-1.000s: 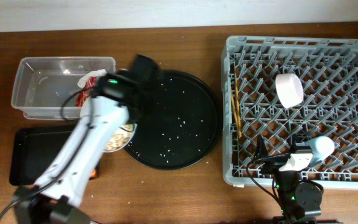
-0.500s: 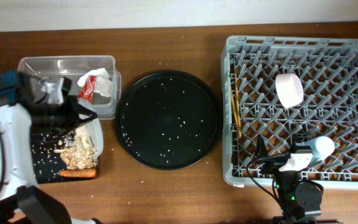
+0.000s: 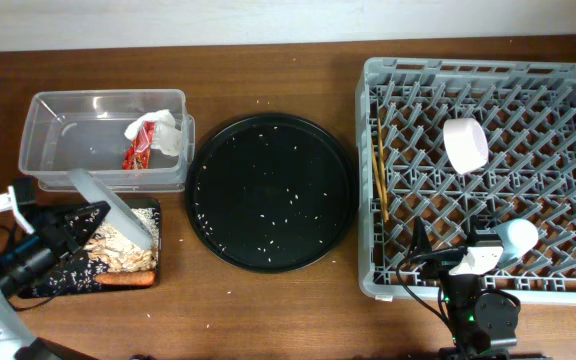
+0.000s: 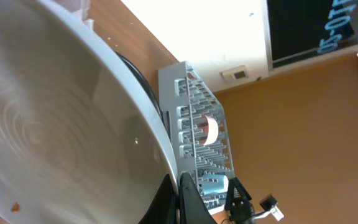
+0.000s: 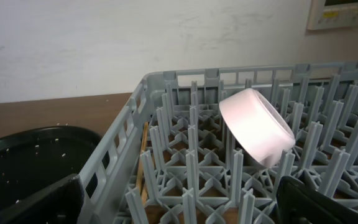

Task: Sort waste into correct bins and load items into the dishwasher rack
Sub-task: 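Tilt the white plate over the black tray to dump the rice scraps, then carry the white plate to the rack and stand it upright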

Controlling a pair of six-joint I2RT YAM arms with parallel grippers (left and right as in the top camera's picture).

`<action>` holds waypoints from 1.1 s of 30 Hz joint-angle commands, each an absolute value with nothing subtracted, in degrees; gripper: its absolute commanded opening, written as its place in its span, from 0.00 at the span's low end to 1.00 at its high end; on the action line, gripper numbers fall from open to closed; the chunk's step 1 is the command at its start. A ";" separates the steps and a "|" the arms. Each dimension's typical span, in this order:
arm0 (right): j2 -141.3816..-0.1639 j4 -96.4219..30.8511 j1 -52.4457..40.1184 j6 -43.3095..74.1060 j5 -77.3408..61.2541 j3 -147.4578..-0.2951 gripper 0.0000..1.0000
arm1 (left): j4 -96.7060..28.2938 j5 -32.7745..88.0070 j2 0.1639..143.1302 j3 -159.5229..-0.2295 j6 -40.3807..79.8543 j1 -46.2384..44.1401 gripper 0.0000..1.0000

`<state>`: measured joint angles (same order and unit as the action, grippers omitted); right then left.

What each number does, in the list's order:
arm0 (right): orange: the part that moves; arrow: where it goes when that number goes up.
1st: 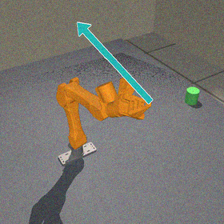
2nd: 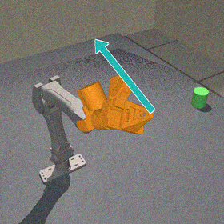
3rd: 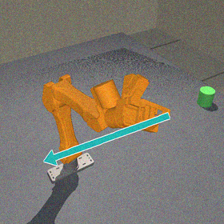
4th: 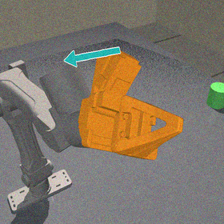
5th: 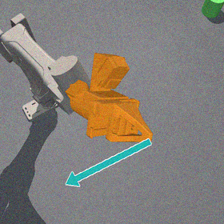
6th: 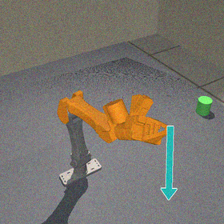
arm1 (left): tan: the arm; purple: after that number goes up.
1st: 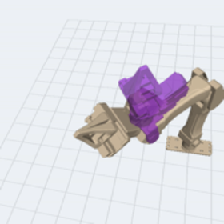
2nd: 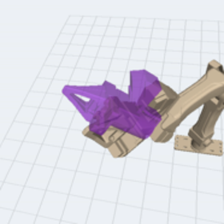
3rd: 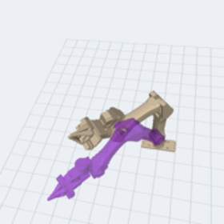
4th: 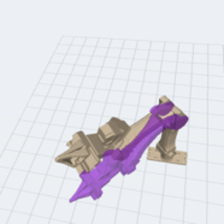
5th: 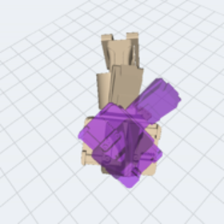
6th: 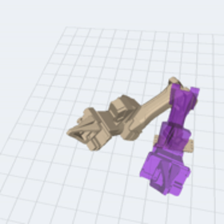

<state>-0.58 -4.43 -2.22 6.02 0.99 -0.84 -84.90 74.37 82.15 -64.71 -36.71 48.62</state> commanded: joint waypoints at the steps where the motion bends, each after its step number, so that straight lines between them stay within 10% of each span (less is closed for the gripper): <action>1: -0.21 -4.49 -1.85 6.22 0.69 -0.32 0.98 | -83.44 76.90 80.97 -64.84 -38.85 40.40 0.00; 5: -0.21 -4.49 -1.85 6.22 0.69 -0.32 0.98 | -68.47 73.78 80.97 -67.88 -24.67 17.72 0.00; 10: -0.21 -4.49 -1.85 6.22 0.69 -0.32 0.98 | -16.91 48.21 82.26 -68.23 14.17 -13.02 0.00; 16: -0.21 -4.49 -1.85 6.22 0.69 -0.32 0.98 | 35.62 54.87 98.39 -68.45 45.28 -26.22 0.00; 23: -0.21 -4.49 -1.85 6.22 0.69 -0.32 0.98 | 37.28 54.89 110.72 -68.47 52.27 -30.72 0.00; 25: -0.21 -4.49 -1.85 6.22 0.69 -0.32 0.98 | 37.82 54.78 110.78 -68.55 52.27 -30.46 0.25; 27: -0.21 -4.49 -1.85 6.22 0.69 -0.32 0.98 | 37.08 57.87 110.65 -70.59 52.25 -28.34 0.99; 33: -0.21 -4.49 -1.85 6.22 0.69 -0.32 0.98 | -8.88 46.87 100.92 -78.61 28.69 -19.29 0.99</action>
<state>-0.58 -4.43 -2.22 6.04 0.60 -0.82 13.37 56.21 108.97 -73.54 46.92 -23.22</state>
